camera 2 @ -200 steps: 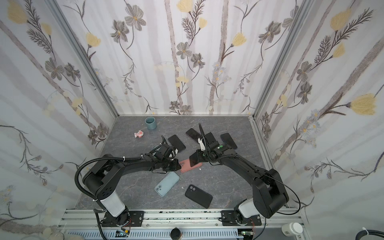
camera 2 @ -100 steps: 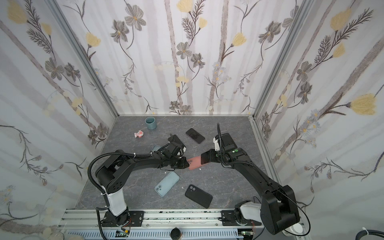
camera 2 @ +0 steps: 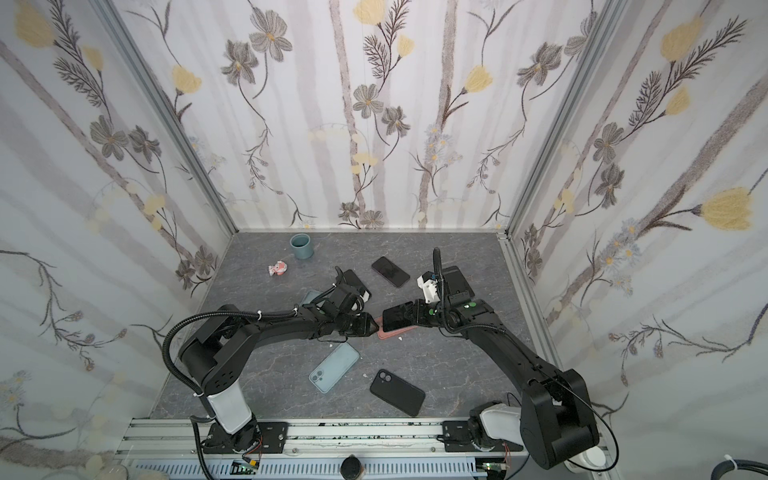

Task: Put the phone into the phone case
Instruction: 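Lower the held phone with both grippers over the pink phone case, then tilt the phone down into the pink case with both grippers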

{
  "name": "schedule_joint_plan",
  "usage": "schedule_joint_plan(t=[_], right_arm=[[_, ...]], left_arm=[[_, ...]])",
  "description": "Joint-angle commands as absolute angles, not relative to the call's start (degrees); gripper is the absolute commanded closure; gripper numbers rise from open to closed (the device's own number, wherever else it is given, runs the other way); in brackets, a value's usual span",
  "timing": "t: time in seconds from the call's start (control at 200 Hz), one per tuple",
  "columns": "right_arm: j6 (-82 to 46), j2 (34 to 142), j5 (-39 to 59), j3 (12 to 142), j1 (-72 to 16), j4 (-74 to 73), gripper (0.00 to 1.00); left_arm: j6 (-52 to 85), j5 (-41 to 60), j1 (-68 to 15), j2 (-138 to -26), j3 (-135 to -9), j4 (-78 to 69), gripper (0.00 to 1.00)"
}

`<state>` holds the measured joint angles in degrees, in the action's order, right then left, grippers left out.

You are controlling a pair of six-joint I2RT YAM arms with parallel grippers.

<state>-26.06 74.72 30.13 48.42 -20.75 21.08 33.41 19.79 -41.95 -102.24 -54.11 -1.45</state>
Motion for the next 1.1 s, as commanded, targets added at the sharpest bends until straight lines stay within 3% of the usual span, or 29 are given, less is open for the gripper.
schedule_joint_plan(t=[0.0, 1.099], right_arm=[[-25.3, 76.9, 36.6, 48.6, -20.6, 18.0, 1.0], [-20.2, 85.5, 36.4, 52.2, -18.5, 22.4, 1.0]], left_arm=[[33.8, 18.3, -42.0, -101.4, -53.4, -3.1, 0.6], [35.6, 21.1, -42.0, -106.3, -56.5, -3.9, 0.61]])
